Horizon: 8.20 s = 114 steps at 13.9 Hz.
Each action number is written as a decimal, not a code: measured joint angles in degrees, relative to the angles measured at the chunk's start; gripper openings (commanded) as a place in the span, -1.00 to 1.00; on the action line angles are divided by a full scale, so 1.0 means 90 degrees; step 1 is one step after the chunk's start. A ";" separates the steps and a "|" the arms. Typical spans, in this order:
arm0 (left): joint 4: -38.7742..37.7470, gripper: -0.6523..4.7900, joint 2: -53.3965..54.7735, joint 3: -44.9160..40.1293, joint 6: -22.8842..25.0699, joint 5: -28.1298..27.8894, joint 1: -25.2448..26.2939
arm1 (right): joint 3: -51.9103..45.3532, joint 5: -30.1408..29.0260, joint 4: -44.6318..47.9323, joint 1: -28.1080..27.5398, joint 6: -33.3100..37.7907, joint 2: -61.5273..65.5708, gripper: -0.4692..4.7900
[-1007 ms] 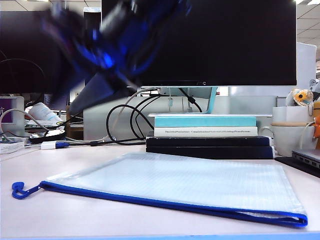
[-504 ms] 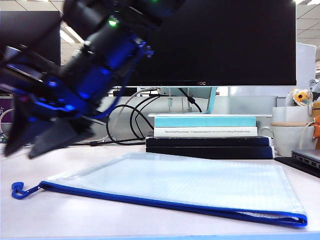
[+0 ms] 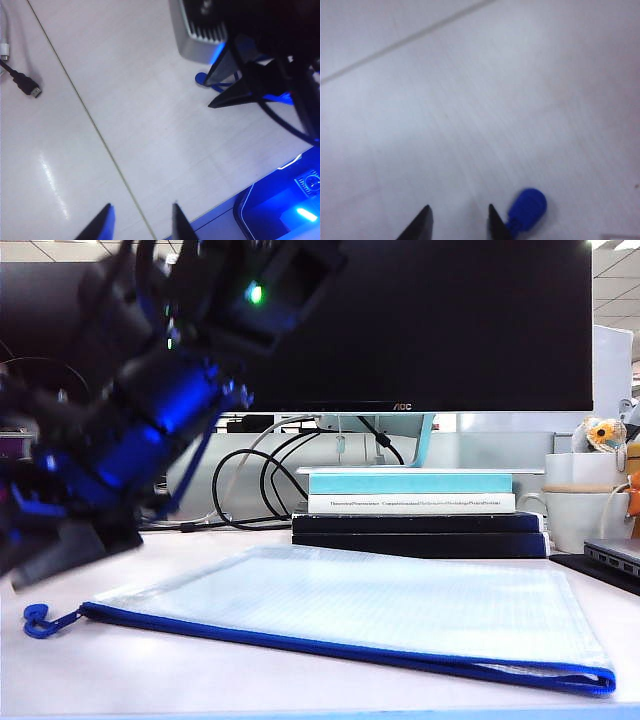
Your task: Pick up the transparent plastic file bag with a blue zipper and close its zipper.
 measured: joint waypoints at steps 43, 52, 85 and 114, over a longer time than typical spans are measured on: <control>0.0782 0.61 -0.0245 0.0002 -0.0308 -0.0107 0.0000 | 0.1933 0.0862 -0.2628 0.0104 -0.0520 0.0831 -0.26; 0.0719 0.60 -0.0250 0.0002 -0.0308 -0.0097 0.0000 | 0.1965 0.1217 -0.2458 0.0095 -0.0517 0.0930 -0.47; 0.0721 0.57 -0.0238 0.0002 -0.0452 0.0665 0.0000 | 0.2790 0.0311 -0.3876 -0.0257 0.0036 0.1207 -0.25; 0.0869 0.90 -0.0248 0.0002 -0.0396 0.0729 -0.0002 | 0.3228 0.1195 -0.4398 -0.0248 -0.0367 0.0063 -0.84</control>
